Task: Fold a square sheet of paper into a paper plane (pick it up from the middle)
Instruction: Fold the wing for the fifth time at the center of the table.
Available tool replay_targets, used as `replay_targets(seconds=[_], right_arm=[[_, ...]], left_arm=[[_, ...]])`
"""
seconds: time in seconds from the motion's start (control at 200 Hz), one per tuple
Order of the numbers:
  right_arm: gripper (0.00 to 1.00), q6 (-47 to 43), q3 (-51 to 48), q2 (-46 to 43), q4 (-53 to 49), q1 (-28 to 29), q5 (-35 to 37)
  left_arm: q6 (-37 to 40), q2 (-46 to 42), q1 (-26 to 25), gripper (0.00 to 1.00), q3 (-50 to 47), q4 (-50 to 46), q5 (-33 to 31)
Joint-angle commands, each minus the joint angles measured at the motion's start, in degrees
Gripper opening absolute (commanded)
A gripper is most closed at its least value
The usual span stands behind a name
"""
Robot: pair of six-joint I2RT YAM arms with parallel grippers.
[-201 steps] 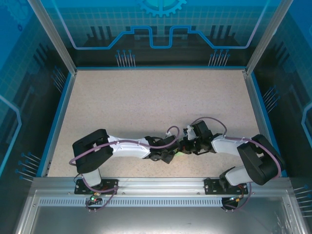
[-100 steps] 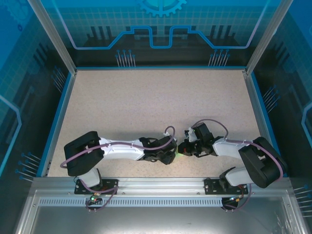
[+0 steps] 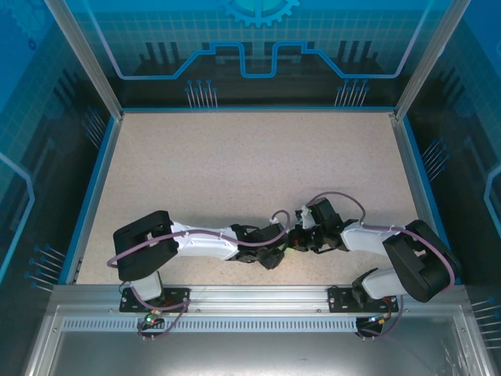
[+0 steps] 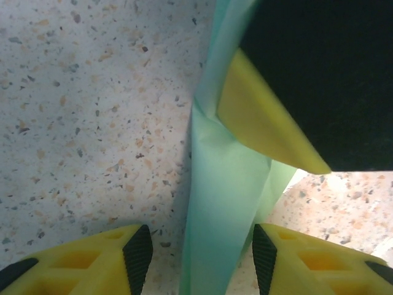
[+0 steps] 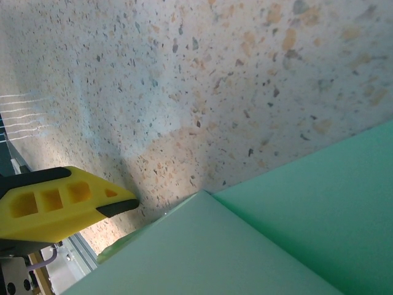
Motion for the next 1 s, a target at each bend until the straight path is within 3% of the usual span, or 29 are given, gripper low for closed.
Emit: replay_targets(seconds=[0.0,0.4,0.995], right_arm=[[0.00,0.5,1.0,0.0,-2.9,1.4,0.5],[0.00,0.8,1.4,-2.4,-6.9,1.7,0.6],[0.00,3.7,-1.2,-3.7,-7.3,3.8,2.3]], left_arm=[[2.1,3.9,-0.1,0.51,0.8,-2.3,-2.5],[-2.0,7.7,0.0,0.50,3.1,-5.9,-9.8],[-3.4,6.4,0.4,0.46,1.5,-2.5,-9.5]])
